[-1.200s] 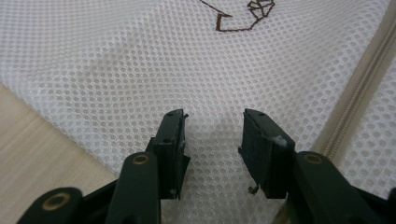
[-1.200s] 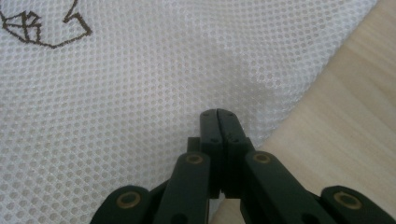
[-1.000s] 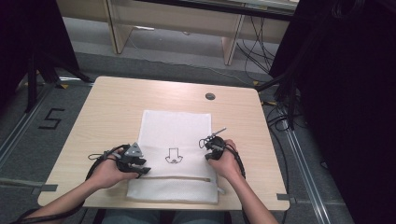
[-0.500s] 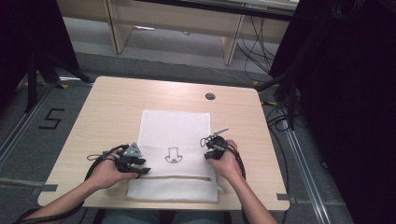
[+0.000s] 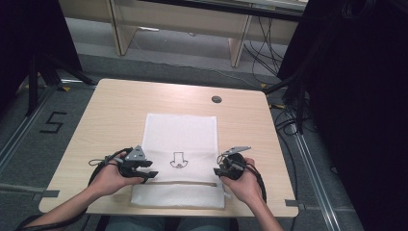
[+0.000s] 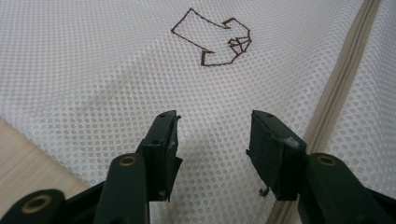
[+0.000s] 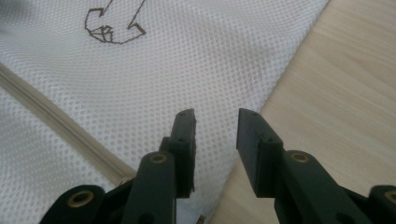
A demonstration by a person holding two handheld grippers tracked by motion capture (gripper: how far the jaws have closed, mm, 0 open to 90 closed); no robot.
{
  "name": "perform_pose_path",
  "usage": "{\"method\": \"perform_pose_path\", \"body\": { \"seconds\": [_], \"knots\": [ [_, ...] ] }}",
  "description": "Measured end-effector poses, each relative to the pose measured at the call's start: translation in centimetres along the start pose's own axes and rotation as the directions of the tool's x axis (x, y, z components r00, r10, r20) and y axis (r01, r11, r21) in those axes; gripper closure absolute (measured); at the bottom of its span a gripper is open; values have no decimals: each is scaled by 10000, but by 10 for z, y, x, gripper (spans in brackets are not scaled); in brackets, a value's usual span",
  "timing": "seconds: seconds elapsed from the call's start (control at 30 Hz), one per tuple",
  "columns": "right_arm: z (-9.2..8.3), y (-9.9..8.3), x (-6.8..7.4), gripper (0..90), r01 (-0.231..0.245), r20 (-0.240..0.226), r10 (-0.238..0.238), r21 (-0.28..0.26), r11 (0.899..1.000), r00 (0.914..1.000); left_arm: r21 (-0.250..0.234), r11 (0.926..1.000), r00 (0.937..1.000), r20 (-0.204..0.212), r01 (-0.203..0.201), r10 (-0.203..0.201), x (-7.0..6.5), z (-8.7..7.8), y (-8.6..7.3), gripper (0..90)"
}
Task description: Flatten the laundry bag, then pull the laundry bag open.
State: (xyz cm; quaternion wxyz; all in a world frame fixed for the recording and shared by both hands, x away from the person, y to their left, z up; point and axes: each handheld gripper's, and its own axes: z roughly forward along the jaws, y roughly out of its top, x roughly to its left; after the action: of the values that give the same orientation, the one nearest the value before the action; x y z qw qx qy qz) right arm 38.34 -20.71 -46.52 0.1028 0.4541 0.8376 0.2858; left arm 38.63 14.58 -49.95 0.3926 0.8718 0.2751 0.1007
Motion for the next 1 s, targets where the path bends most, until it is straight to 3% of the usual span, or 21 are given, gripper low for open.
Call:
{"method": "perform_pose_path", "body": {
  "seconds": [0.13, 0.17, 0.23, 0.27, 0.33, 0.37, 0.4, 0.47, 0.5, 0.63, 0.67, 0.9, 0.93, 1.0],
  "knots": [
    [-8, -3, -1, 702, 134, 197, -130, -189, 9997, 9997, -51, 9999, 9999, 74, 120, -119, 0, 0, 0, 524],
    [-12, -4, -1, 730, 263, 371, -256, -196, 9995, 9990, -110, 9989, 9989, 154, 449, -447, -1, 0, 0, 532],
    [-13, -6, -2, 750, 396, 412, -387, -218, 9990, 9984, -118, 9990, 9990, 132, 429, -428, -1, -1, 0, 534],
    [-14, -8, -2, 783, 133, 329, -122, -341, 9993, 9994, -119, 9996, 9996, 88, 272, -271, -1, -2, 1, 537],
    [-16, -10, -3, 815, 177, 389, -170, -164, 9997, 9991, -124, 9997, 9997, 71, 233, -232, -2, -2, 1, 541],
    [-16, -10, -2, 823, 62, 406, -48, -331, 9994, 9992, -124, 9997, 9997, 65, 216, -215, -1, -2, 1, 542],
    [-19, -10, -3, 828, 152, 420, -153, 13, 9999, 9990, -108, 9998, 9999, 64, 140, -139, -1, -2, 1, 542],
    [-19, -10, -4, 828, 156, 397, -156, 12, 9999, 9991, -111, 9998, 9999, 29, 143, -143, -1, -2, 1, 541],
    [-20, -10, -5, 825, 85, 434, -81, -104, 9999, 9990, -160, 9992, 9993, 24, 366, -365, -1, -1, 0, 540],
    [-21, -11, -7, 822, -193, 337, 196, -77, 9998, 9992, -205, 9996, 9998, -37, 175, -175, 1, -2, 0, 538],
    [-20, -11, -8, 821, -169, 344, 174, -145, 9998, 9993, -225, 9988, 9990, -16, 440, -441, 0, -2, -1, 538],
    [-21, -11, -8, 788, -307, 403, 309, -72, 9995, 9987, -314, 9993, 9996, -178, 223, -228, 0, -4, -1, 530],
    [-19, -12, -8, 787, -347, 373, 357, -271, 9990, 9987, -322, 9993, 9995, -238, 188, -195, 0, -4, -1, 530],
    [-19, -12, -9, 801, -250, 307, 248, 63, 9997, 9992, -372, 9992, 9996, -247, 127, -136, 0, -4, 0, 529]
  ]
}}
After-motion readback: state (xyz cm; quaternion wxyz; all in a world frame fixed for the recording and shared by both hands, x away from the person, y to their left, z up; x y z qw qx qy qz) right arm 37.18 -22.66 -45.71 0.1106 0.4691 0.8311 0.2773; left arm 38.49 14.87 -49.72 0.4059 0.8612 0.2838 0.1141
